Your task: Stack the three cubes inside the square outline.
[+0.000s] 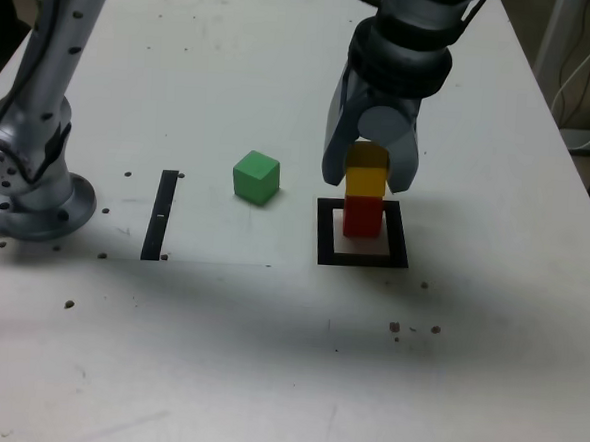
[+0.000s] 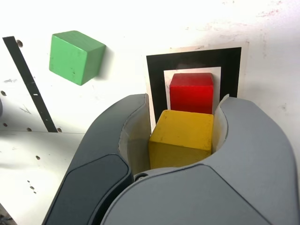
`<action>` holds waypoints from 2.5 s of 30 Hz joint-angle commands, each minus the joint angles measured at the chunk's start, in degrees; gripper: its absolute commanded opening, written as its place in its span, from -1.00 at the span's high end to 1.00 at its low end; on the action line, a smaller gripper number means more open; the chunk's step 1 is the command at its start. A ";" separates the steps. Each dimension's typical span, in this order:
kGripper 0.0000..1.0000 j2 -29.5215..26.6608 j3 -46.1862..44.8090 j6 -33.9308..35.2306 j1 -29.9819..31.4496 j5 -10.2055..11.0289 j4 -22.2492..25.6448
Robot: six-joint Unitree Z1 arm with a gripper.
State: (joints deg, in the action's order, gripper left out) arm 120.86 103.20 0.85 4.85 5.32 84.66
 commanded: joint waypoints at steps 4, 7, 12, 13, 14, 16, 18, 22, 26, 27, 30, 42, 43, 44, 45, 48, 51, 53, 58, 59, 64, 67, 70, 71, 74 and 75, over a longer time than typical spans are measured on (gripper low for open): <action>0.43 0.57 -0.73 -0.05 -0.94 -0.16 -0.75; 0.39 0.89 -0.94 -0.08 -1.27 -0.19 -0.82; 0.34 1.63 -1.15 -0.34 -1.43 -0.62 -1.26; 0.33 1.79 -1.18 -0.42 -1.43 -0.77 -1.45; 0.31 1.93 -1.21 -0.50 -1.43 -0.95 -1.69; 0.27 2.19 -1.33 -0.65 -1.44 -1.35 -2.19; 0.24 2.38 -1.57 -0.73 -1.43 -1.62 -2.68; 0.12 2.62 -2.19 -0.81 -1.44 -1.76 -3.33; 0.00 2.81 -2.63 -0.89 -1.62 -1.61 -3.42; -0.02 2.86 -2.74 -0.92 -1.70 -1.55 -3.42; -0.05 2.92 -2.97 -1.05 -2.05 -1.37 -3.43; -0.39 2.86 -2.73 -2.15 -2.67 -1.59 -3.76; -0.46 2.80 -2.79 -2.23 -2.68 -1.61 -3.80; -0.52 2.75 -2.86 -2.28 -2.69 -1.61 -3.83; -0.58 2.70 -2.92 -2.32 -2.71 -1.59 -3.83; -0.76 2.56 -3.13 -2.34 -2.75 -1.47 -3.71; -0.89 2.14 -3.22 -2.34 -2.75 -1.27 -3.46; -0.95 1.32 -3.25 -2.34 -2.75 -1.04 -3.15; -0.99 -3.93 -3.28 -2.73 -2.89 0.51 -1.65; -0.99 -5.94 -3.39 -3.54 -3.13 0.94 -1.29; -0.99 -13.45 -6.20 -10.50 -5.26 1.51 -0.47; -0.99 -16.86 -9.94 -16.47 -7.06 1.84 -0.13; -0.99 -19.11 -14.05 -22.83 -8.68 2.60 0.02; -0.99 -19.65 -15.33 -24.80 -9.06 3.07 0.02; -0.99 -20.71 -18.87 -29.56 -9.65 4.73 -0.46; -0.99 -20.89 -20.02 -30.62 -9.68 5.35 -0.87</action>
State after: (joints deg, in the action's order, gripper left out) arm 100.59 84.54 -28.28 -4.74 9.85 84.40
